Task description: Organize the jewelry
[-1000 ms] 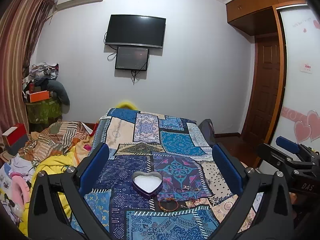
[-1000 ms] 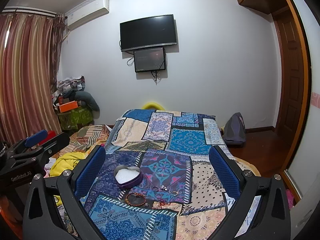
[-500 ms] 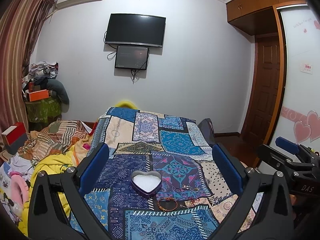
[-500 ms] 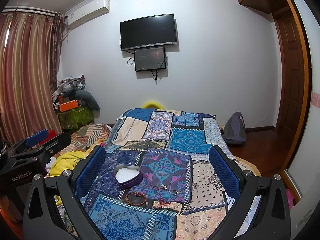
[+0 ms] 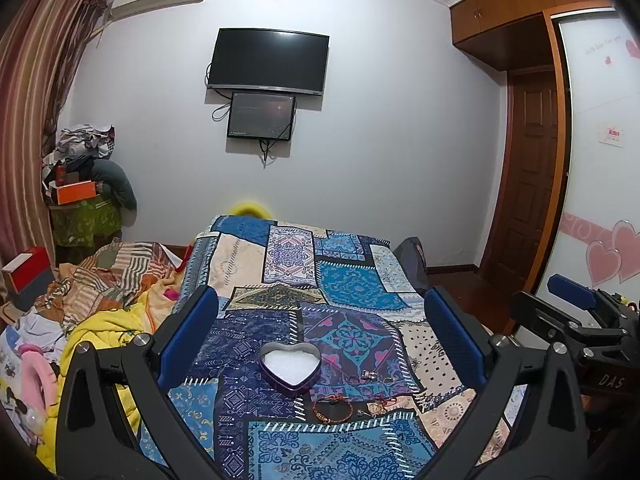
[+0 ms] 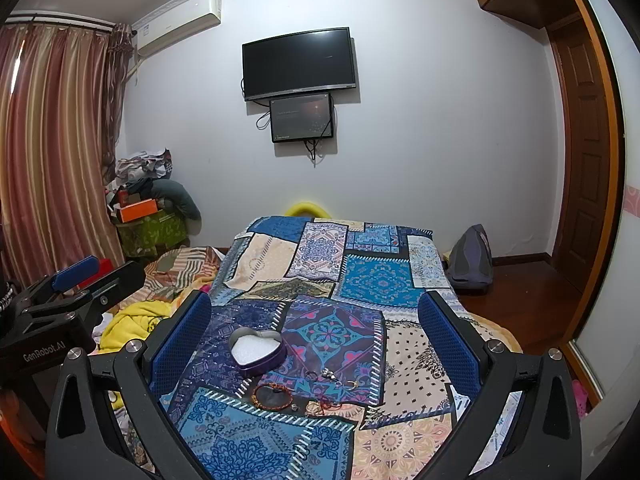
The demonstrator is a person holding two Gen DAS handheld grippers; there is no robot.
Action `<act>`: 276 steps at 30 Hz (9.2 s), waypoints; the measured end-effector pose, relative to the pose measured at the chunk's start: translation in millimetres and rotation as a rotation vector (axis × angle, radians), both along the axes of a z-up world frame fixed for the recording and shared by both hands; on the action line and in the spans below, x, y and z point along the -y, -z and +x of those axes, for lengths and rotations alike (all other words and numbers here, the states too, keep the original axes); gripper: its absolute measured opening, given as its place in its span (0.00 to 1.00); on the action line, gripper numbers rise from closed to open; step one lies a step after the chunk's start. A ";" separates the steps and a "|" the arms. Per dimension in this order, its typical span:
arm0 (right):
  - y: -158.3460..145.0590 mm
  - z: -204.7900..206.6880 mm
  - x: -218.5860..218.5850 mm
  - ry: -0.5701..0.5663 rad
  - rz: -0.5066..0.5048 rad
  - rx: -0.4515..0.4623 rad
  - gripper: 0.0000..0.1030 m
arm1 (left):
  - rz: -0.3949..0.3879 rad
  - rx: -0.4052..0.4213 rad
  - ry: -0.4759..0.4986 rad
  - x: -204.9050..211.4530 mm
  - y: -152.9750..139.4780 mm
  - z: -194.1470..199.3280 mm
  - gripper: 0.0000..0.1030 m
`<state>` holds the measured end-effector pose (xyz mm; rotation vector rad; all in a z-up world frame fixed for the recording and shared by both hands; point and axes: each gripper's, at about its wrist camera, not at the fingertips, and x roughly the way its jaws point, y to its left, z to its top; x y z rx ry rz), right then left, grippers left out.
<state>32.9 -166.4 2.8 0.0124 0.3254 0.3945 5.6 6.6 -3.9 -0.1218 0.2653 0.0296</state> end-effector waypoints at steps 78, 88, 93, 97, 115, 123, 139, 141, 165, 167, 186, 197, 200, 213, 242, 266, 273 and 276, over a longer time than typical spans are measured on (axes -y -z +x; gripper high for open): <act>170.9 107.4 -46.8 -0.376 -0.188 -0.581 0.32 | -0.114 -0.699 0.216 -5.1 204.6 135.6 0.33; 192.9 116.9 -59.9 -0.397 -0.236 -0.628 0.18 | -0.135 -0.721 0.231 -5.9 210.7 137.6 0.33; 193.1 117.9 -56.8 -0.393 -0.234 -0.624 0.10 | -0.141 -0.720 0.234 -3.3 213.7 138.0 0.33; 192.6 116.7 -56.3 -0.386 -0.229 -0.619 0.09 | -0.128 -0.715 0.236 3.1 215.9 140.0 0.29; 152.9 110.0 -44.3 -0.333 -0.164 -0.539 0.09 | -0.056 -0.650 0.194 9.9 195.1 131.1 0.03; 125.8 105.4 -43.0 -0.317 -0.137 -0.472 0.09 | -0.049 -0.557 0.165 -0.3 162.5 116.4 0.03; 82.0 114.9 -45.9 -0.283 -0.113 -0.344 0.09 | -0.033 -0.393 0.129 -19.8 106.9 111.4 0.03; 78.7 117.9 -49.0 -0.284 -0.109 -0.332 0.09 | -0.027 -0.379 0.122 -22.2 102.5 115.2 0.03; 110.0 168.9 -116.4 -0.387 -0.117 -0.394 0.09 | -0.052 -0.452 0.124 -51.7 138.9 183.4 0.03; 116.3 172.9 -120.1 -0.388 -0.125 -0.411 0.09 | -0.057 -0.466 0.127 -54.0 144.8 186.8 0.03; 148.6 184.4 -139.2 -0.414 -0.185 -0.495 0.09 | -0.032 -0.516 0.107 -65.9 169.6 200.6 0.03; 142.4 180.3 -138.6 -0.415 -0.198 -0.498 0.18 | -0.012 -0.505 0.072 -70.9 157.8 189.7 0.14; 135.3 177.3 -131.7 -0.399 -0.194 -0.485 0.18 | -0.012 -0.490 0.053 -74.4 152.1 184.4 0.28; 97.1 161.2 -70.7 -0.264 -0.166 -0.427 0.19 | 0.009 -0.448 0.050 -60.8 122.0 158.9 0.36; 137.4 122.9 48.6 -0.092 -0.195 -0.550 0.31 | 0.050 -0.705 0.302 67.6 194.2 162.6 0.41; 165.9 130.7 26.0 -0.176 -0.192 -0.638 0.31 | 0.021 -0.724 0.407 82.1 226.4 174.9 0.01; 174.4 136.8 2.4 -0.238 -0.198 -0.659 0.31 | 0.038 -0.707 0.354 62.3 218.6 165.5 0.01; 178.5 140.8 -6.4 -0.253 -0.199 -0.671 0.31 | 0.043 -0.702 0.336 54.0 215.7 163.0 0.01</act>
